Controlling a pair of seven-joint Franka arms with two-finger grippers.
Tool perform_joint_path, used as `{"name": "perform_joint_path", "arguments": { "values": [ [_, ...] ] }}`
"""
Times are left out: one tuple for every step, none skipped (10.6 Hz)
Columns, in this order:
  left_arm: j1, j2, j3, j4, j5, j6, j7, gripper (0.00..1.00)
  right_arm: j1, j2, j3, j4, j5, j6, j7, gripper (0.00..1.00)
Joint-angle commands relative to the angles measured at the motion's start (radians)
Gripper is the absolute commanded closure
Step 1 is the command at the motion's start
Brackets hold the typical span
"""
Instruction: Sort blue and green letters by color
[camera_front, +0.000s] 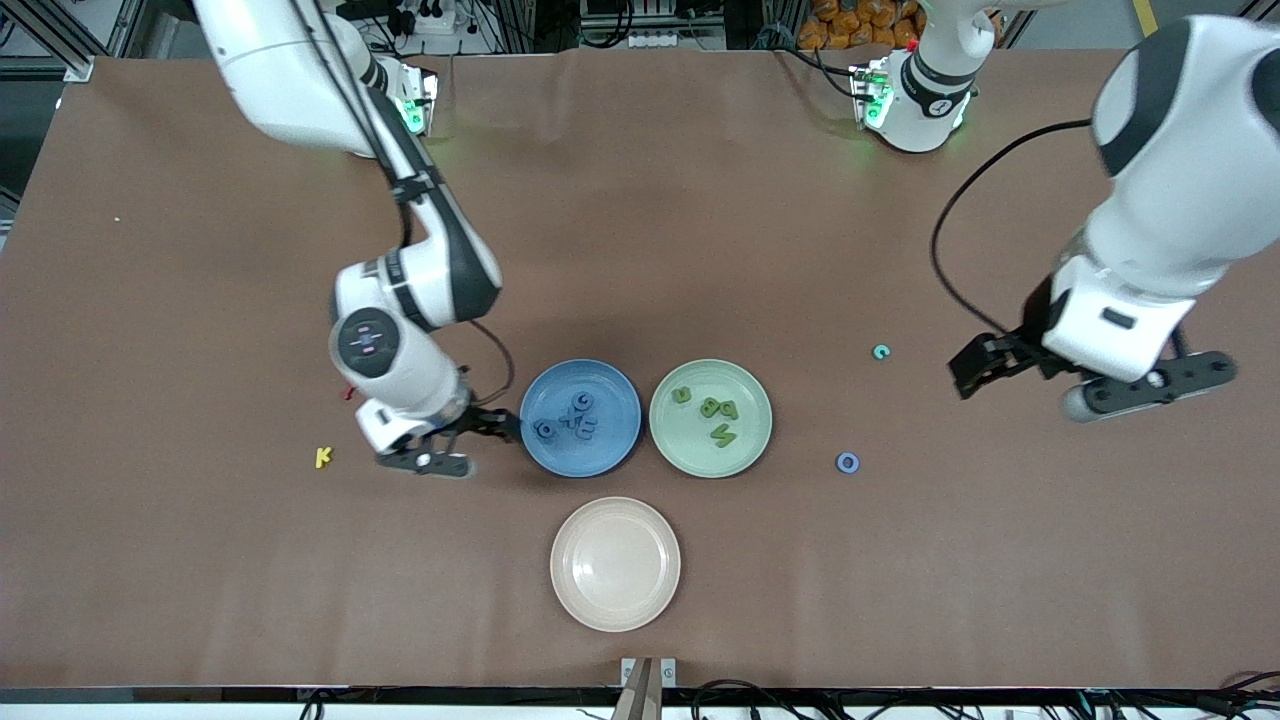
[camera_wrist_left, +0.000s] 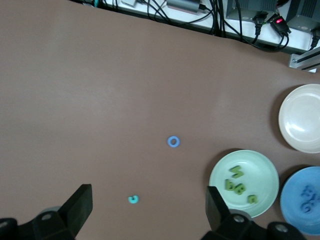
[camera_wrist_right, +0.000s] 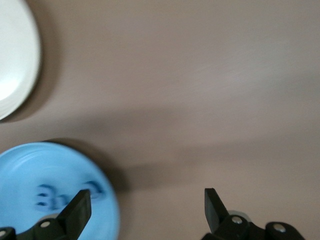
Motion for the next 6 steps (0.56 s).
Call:
{"name": "perform_joint_path", "arguments": {
  "values": [
    [0.05, -0.082, -0.011, -0.039, -0.012, -0.052, 0.09, 0.0, -0.178, -0.094, -0.004, -0.019, 0.007, -0.117, -0.227, 0.0],
    [0.063, -0.094, -0.011, -0.039, -0.012, -0.066, 0.091, 0.0, -0.244, -0.104, -0.004, -0.019, 0.007, -0.131, -0.303, 0.0],
    [0.069, -0.102, -0.011, -0.039, -0.014, -0.072, 0.103, 0.0, -0.306, -0.119, -0.003, -0.02, 0.007, -0.137, -0.349, 0.0],
    [0.083, -0.117, -0.011, -0.039, -0.023, -0.074, 0.128, 0.0, -0.352, -0.143, -0.003, -0.019, 0.007, -0.165, -0.392, 0.0],
    [0.092, -0.125, -0.008, -0.037, -0.029, -0.078, 0.175, 0.0, -0.381, -0.165, -0.004, -0.017, 0.0, -0.2, -0.408, 0.0],
    [0.092, -0.134, -0.002, -0.036, -0.029, -0.093, 0.212, 0.0, -0.4, -0.191, -0.007, -0.017, -0.026, -0.229, -0.405, 0.0]
  ]
}}
